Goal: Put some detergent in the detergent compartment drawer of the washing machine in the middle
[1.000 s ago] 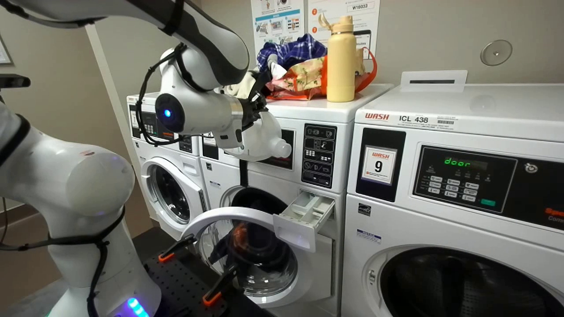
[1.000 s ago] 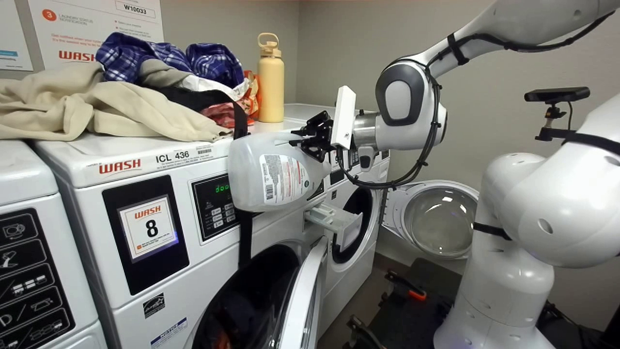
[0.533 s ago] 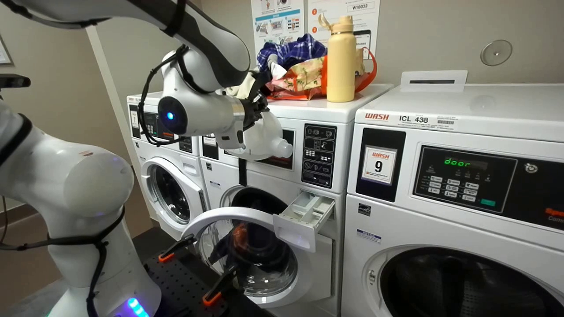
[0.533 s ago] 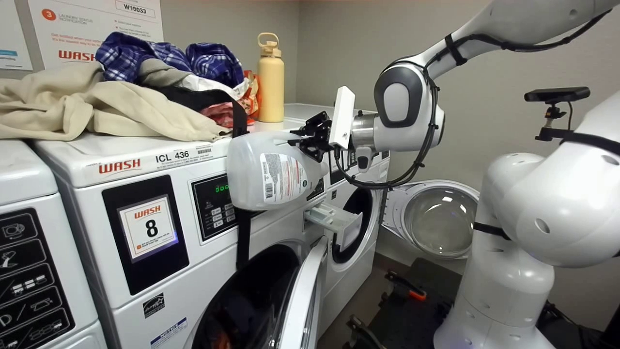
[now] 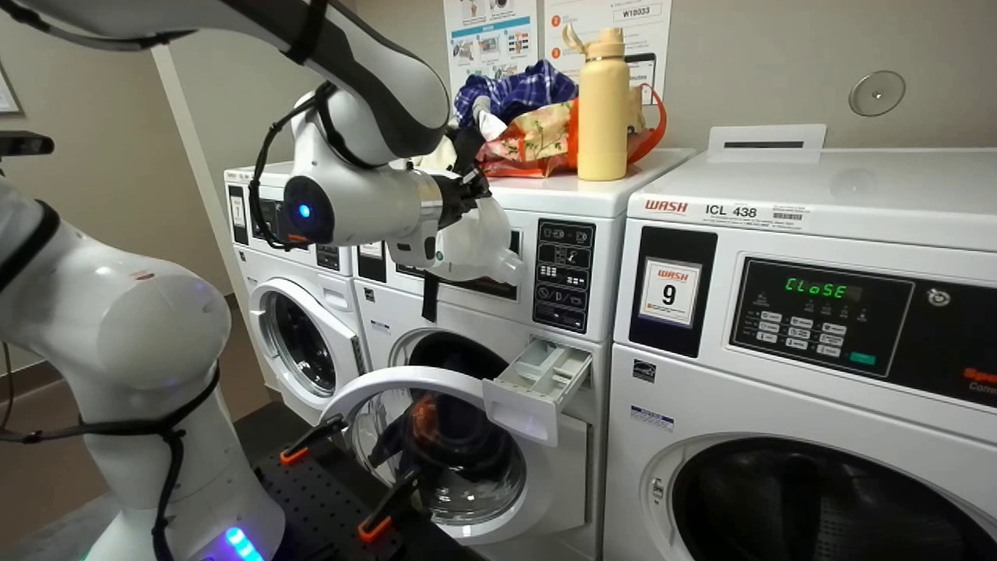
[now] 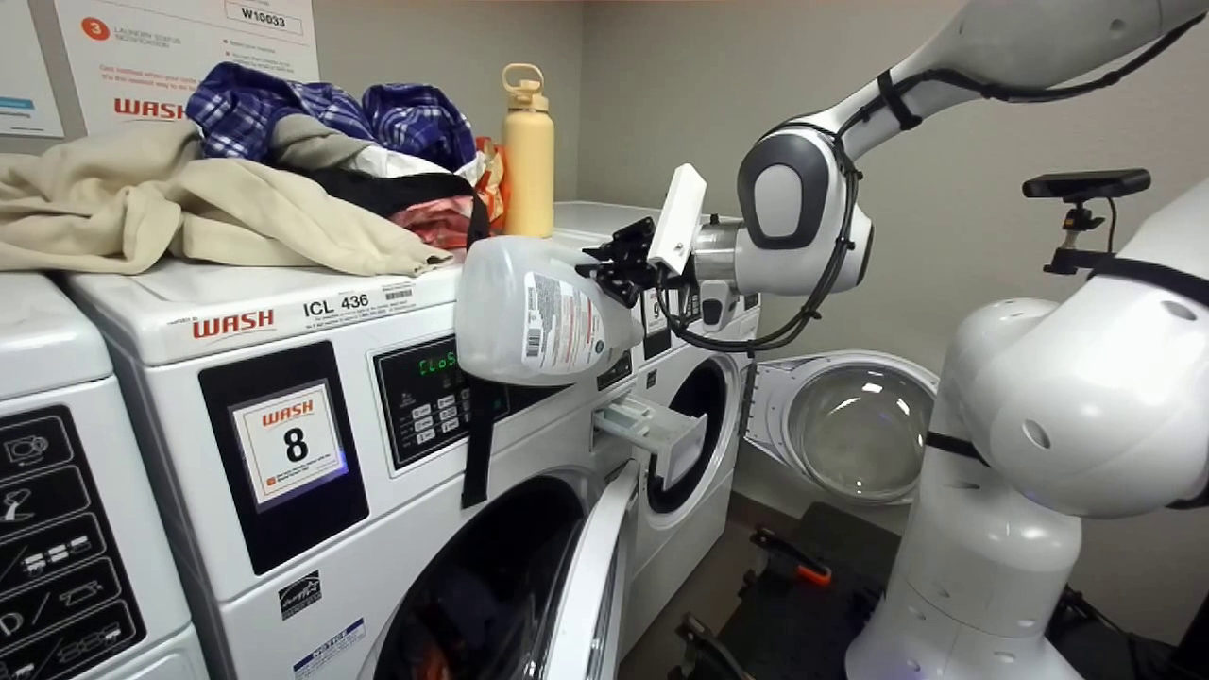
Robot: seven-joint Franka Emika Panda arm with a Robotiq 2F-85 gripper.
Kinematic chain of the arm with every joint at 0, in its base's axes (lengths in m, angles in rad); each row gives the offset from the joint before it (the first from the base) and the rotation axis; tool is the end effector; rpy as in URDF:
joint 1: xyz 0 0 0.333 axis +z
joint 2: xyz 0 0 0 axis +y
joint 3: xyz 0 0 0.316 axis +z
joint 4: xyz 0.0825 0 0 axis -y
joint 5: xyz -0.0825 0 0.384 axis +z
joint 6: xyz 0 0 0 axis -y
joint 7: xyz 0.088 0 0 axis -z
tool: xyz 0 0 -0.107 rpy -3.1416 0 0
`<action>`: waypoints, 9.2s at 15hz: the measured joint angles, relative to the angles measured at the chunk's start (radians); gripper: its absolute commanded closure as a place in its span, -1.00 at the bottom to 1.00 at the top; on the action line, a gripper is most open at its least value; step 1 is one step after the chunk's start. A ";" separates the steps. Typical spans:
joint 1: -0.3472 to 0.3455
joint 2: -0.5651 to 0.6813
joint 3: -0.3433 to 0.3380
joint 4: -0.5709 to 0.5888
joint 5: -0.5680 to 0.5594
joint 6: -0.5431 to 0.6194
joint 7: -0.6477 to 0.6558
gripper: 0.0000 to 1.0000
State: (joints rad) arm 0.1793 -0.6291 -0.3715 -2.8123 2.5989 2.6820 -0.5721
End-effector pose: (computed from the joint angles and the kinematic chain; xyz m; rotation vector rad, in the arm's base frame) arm 0.3331 -0.0667 0.3686 -0.8160 1.5781 -0.4659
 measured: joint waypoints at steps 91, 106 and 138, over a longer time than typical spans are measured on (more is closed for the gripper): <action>-1.055 -0.331 1.070 0.362 -0.595 0.047 -0.141 0.87; -1.194 -0.135 1.218 0.468 -0.381 0.060 -0.662 0.87; -1.365 -0.181 1.393 0.531 -0.095 0.074 -0.991 -1.00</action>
State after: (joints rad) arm -1.1853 -0.8101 1.0214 -2.2818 2.5040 2.7565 -1.5628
